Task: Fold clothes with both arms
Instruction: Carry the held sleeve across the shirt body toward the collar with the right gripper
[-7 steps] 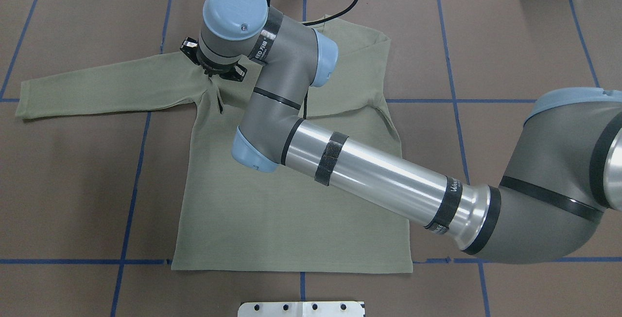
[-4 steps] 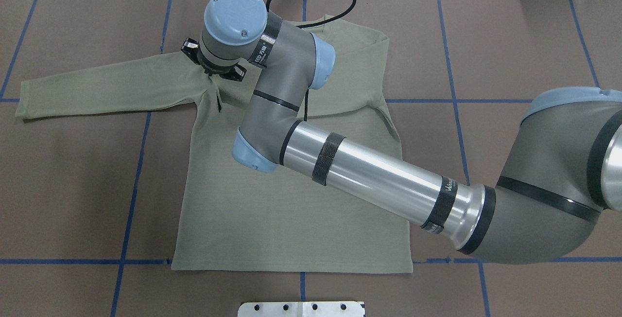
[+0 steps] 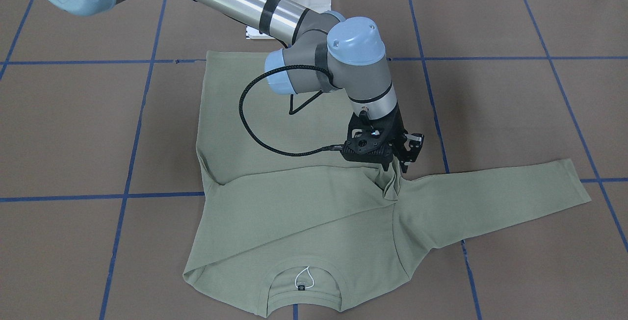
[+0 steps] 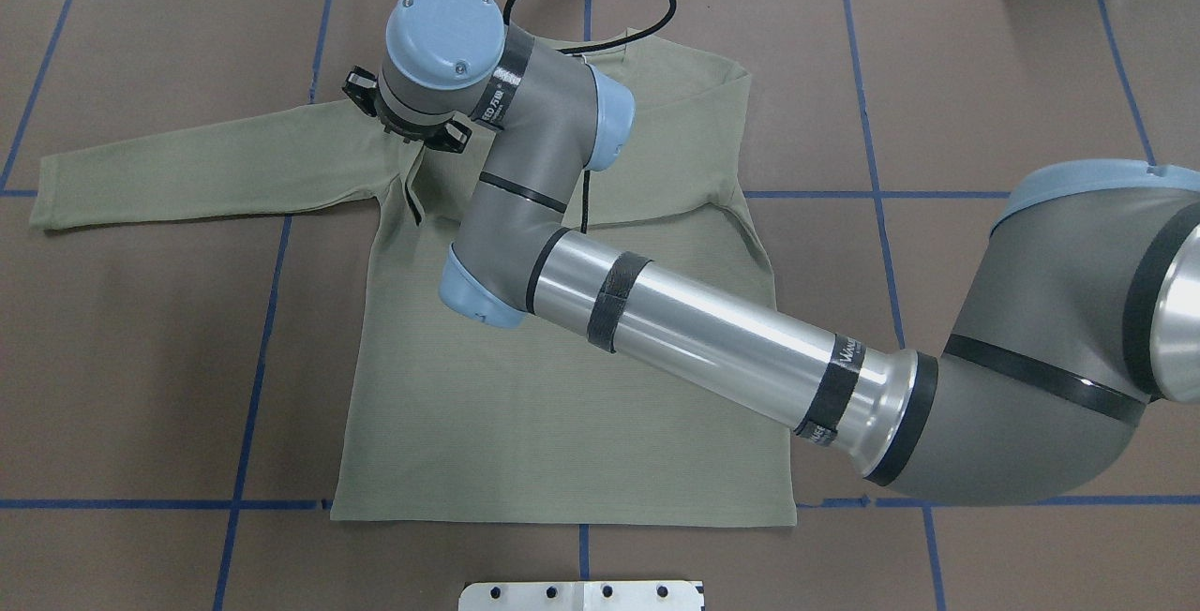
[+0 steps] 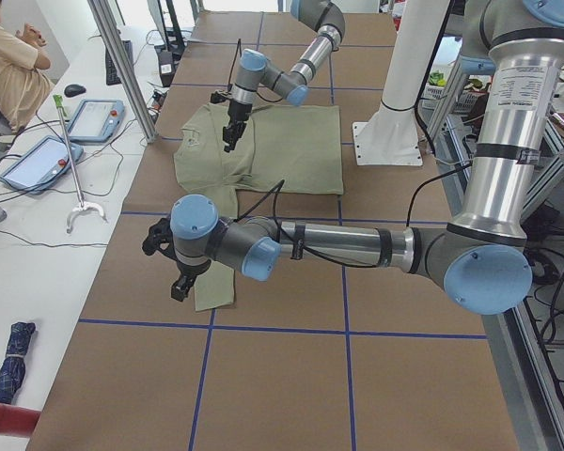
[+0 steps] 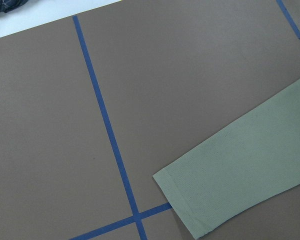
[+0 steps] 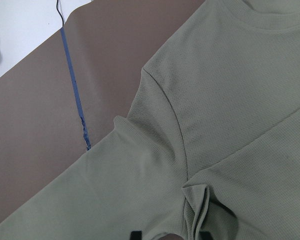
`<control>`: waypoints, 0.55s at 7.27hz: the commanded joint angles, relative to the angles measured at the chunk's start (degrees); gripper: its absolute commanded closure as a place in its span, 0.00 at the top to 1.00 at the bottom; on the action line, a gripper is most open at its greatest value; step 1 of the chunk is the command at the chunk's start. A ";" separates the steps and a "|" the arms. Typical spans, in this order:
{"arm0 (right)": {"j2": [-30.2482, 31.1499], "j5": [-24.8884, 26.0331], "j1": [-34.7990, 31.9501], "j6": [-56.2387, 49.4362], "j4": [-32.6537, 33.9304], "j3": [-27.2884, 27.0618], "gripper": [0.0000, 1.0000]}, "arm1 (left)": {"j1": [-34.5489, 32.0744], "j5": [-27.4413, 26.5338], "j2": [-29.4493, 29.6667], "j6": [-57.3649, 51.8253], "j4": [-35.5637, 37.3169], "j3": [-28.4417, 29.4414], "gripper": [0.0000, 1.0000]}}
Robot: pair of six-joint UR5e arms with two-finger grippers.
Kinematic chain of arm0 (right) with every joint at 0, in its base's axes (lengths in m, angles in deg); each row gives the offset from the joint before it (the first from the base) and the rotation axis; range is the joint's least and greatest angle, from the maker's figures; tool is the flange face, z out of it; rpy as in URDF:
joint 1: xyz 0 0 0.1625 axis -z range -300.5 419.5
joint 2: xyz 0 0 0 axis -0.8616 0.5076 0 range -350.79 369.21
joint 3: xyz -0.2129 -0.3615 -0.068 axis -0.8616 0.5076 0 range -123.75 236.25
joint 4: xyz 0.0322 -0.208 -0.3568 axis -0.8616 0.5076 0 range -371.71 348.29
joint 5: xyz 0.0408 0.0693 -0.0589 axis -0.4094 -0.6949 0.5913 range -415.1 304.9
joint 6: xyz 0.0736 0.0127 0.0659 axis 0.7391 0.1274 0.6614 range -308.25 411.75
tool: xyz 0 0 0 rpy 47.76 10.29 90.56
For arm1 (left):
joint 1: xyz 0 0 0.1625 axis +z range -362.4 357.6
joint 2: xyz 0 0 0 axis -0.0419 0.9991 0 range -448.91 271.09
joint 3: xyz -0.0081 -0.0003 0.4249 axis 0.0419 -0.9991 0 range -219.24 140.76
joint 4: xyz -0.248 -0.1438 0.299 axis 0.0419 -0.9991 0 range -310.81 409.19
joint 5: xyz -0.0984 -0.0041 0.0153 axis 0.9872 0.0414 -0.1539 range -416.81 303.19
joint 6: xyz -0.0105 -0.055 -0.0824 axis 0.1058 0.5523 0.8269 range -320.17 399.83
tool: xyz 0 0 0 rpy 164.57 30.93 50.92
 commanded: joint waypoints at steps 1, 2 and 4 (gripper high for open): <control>-0.60 0.05 0.08 0.48 -0.06 0.39 0.98 | 1.05 1.23 -0.09 0.02 -0.37 0.05 1.00; 0.53 -1.25 -1.14 1.97 0.37 -2.75 0.99 | 1.06 2.02 0.00 0.03 -0.37 0.48 1.00; 15.41 -12.56 -8.66 1.98 7.63 -21.31 0.99 | 1.59 2.02 2.88 0.11 -1.68 7.13 1.00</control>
